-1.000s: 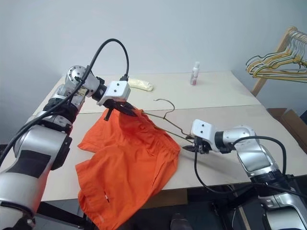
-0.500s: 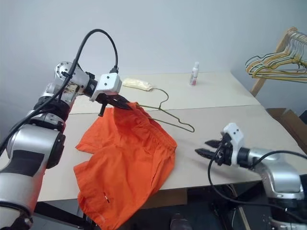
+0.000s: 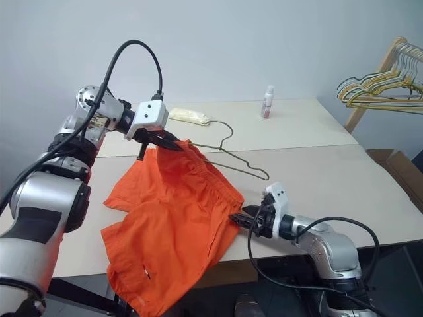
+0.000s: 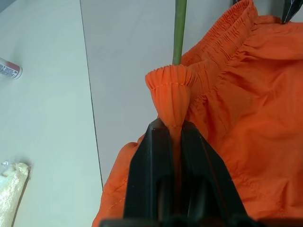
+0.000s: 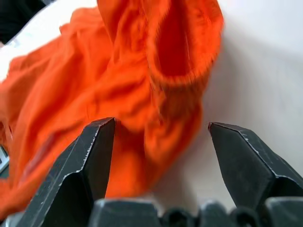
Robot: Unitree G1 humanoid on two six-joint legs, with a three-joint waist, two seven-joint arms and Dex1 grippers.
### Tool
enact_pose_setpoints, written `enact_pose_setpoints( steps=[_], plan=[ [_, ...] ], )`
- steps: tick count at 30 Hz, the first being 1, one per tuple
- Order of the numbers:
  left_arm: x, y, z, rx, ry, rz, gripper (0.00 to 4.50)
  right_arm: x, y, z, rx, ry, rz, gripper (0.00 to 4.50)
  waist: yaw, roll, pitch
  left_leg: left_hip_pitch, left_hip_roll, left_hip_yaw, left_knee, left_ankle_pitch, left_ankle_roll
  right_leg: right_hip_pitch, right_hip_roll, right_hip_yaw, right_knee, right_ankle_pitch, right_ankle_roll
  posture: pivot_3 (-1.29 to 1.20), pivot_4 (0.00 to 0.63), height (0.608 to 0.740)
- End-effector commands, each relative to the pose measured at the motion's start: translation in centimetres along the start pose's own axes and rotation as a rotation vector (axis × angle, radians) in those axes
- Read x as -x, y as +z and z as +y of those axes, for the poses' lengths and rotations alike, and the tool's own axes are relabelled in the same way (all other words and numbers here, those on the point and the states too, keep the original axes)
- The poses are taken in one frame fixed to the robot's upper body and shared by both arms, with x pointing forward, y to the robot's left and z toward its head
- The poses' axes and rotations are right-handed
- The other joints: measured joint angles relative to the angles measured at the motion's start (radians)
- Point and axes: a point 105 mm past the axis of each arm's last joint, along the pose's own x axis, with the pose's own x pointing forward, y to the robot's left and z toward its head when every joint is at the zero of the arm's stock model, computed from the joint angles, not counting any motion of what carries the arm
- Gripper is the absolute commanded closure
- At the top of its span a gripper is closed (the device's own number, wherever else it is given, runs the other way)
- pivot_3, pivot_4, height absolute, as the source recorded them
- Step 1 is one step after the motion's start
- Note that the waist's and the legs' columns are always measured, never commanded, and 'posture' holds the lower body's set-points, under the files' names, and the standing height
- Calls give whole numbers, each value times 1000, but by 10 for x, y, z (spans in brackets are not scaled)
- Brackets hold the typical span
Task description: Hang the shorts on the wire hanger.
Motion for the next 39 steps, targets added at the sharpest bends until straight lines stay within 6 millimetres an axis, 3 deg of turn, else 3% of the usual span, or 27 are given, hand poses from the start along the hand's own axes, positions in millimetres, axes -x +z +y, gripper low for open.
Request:
enact_pose_setpoints(
  steps=[1,10,15,25,34,39],
  plan=[
    [7,6,7,-25,43,-12,4500,-3,13,3,-18,21,-47,1430,0,0,0,0,0,0,0,0,0,0,0,0,0,0,0,5,0,740],
    [11,5,7,-20,57,-16,4500,-6,10,-1,-52,14,-14,4491,1,0,0,0,0,0,0,0,0,0,0,0,0,0,0,13,0,740],
    [22,9,1,-15,19,-80,4500,5,14,-17,-69,-35,-12,4491,-1,0,0,0,0,0,0,0,0,0,0,0,0,0,0,10,0,740],
    [31,0,-10,-31,-11,-63,4500,53,33,-39,50,-41,47,4491,4,-1,0,-1,0,0,0,0,1,0,0,0,0,0,0,9,0,740],
    [27,-5,-16,24,-15,-123,4500,62,40,-57,83,-62,106,4491,-1,-1,0,0,0,0,0,-1,1,0,0,0,0,0,0,7,0,740],
    [28,-13,-21,19,-43,-52,4500,68,45,-60,128,-61,127,4491,3,-1,0,-1,0,0,0,-1,1,0,0,0,-1,0,0,19,0,740]
  ],
)
